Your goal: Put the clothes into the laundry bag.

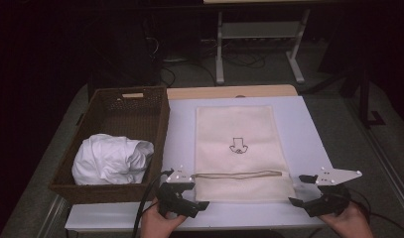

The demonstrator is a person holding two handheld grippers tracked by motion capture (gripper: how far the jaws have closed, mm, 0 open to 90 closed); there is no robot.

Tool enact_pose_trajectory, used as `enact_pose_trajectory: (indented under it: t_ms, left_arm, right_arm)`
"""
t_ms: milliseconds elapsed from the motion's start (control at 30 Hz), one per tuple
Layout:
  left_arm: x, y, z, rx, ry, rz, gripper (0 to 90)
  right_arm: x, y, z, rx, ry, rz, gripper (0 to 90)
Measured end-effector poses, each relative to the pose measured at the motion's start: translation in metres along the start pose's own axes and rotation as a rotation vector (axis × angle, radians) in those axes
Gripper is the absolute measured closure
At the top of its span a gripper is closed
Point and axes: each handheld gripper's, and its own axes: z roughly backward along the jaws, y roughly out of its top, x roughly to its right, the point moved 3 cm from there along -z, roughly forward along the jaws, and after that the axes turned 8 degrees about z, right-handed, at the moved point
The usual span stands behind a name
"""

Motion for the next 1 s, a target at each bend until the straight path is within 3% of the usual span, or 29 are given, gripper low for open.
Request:
enact_pose_trajectory:
  t_ms: [167,367,400,567,800,1000]
  left_arm:
    - [-0.001,0.000,0.002,0.010,0.000,0.009,19.0]
    - [-0.003,0.001,0.003,0.011,-0.003,0.009,19.0]
    - [-0.003,0.001,0.004,0.016,-0.004,0.008,19.0]
    - [-0.003,0.001,0.005,0.018,-0.007,0.009,19.0]
    - [-0.003,0.002,0.006,0.018,-0.006,0.000,19.0]
    - [-0.001,0.000,0.005,0.017,-0.004,0.001,19.2]
  right_arm:
    - [-0.001,0.007,-0.004,-0.010,0.029,0.015,15.0]
    - [0.001,0.031,-0.012,-0.019,0.067,0.059,16.3]
    - [0.002,0.045,-0.016,-0.020,0.085,0.078,16.9]
    - [0.006,0.080,-0.028,-0.031,0.123,0.128,17.9]
    - [0.012,0.107,-0.049,-0.069,0.173,0.179,19.1]
    - [0.025,0.129,-0.083,-0.106,0.232,0.200,25.2]
